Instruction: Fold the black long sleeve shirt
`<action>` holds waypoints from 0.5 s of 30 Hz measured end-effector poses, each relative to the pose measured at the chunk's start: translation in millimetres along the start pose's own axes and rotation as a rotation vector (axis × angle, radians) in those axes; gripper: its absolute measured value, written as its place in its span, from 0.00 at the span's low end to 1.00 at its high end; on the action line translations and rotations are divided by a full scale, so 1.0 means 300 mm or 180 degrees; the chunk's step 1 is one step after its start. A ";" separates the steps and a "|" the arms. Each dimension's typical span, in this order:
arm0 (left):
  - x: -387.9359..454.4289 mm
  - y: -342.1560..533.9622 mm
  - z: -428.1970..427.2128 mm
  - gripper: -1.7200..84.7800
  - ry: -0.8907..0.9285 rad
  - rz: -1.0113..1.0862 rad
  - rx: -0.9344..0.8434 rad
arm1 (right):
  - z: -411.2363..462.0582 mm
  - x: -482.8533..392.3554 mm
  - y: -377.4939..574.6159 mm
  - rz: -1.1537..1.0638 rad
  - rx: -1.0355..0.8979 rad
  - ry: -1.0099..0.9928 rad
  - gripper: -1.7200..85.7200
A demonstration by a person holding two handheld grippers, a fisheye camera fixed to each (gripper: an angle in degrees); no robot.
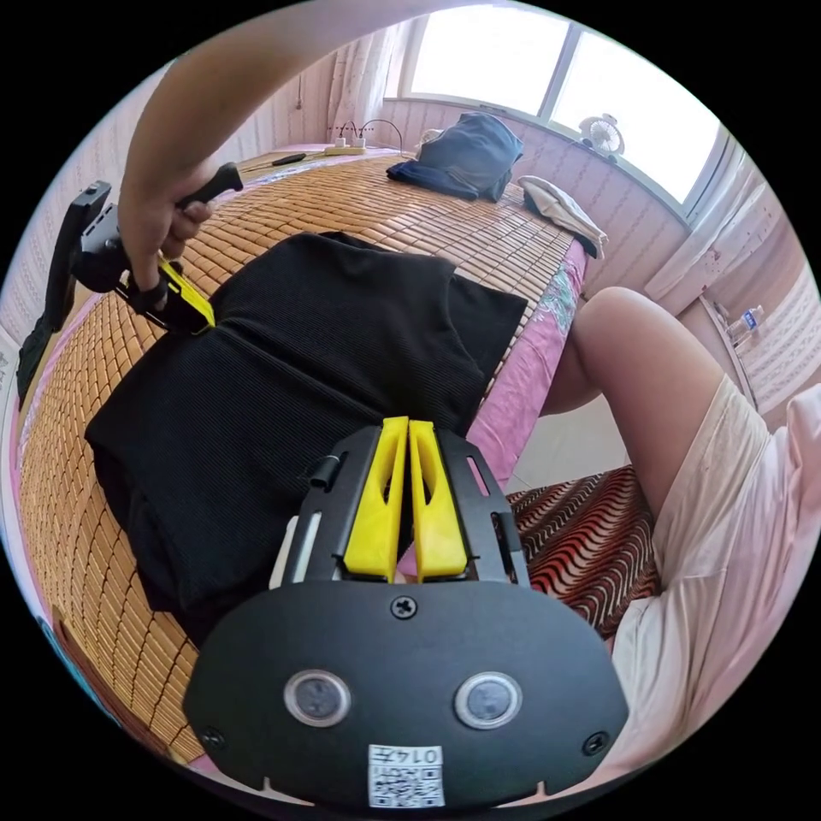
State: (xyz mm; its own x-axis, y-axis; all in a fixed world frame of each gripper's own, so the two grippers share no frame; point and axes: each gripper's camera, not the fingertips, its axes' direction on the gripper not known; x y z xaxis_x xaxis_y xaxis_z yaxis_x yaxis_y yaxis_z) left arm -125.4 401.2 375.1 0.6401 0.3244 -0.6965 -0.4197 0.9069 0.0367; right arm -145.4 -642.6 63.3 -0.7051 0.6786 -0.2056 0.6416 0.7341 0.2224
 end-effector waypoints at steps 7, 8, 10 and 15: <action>-0.030 0.010 0.012 0.01 0.0221 -0.0058 -0.0003 | -0.010 0.047 -0.016 0.0031 -0.0064 -0.0292 0.01; -0.033 0.008 0.018 0.01 0.0235 -0.0044 -0.0015 | -0.013 0.052 -0.008 0.0037 -0.0051 -0.0325 0.01; -0.030 0.005 0.025 0.01 0.0222 -0.0004 -0.0027 | -0.017 0.051 0.003 0.0017 -0.0043 -0.0321 0.01; -0.020 0.005 0.040 0.01 0.0162 0.0056 -0.0047 | -0.030 0.043 0.049 -0.0038 -0.0128 -0.0277 0.01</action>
State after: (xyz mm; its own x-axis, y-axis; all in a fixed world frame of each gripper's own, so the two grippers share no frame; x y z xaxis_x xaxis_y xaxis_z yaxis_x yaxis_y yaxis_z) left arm -122.1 403.9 387.9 0.5991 0.3257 -0.7314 -0.4402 0.8971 0.0390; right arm -147.7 -623.2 72.4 -0.6827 0.6707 -0.2900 0.6195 0.7417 0.2571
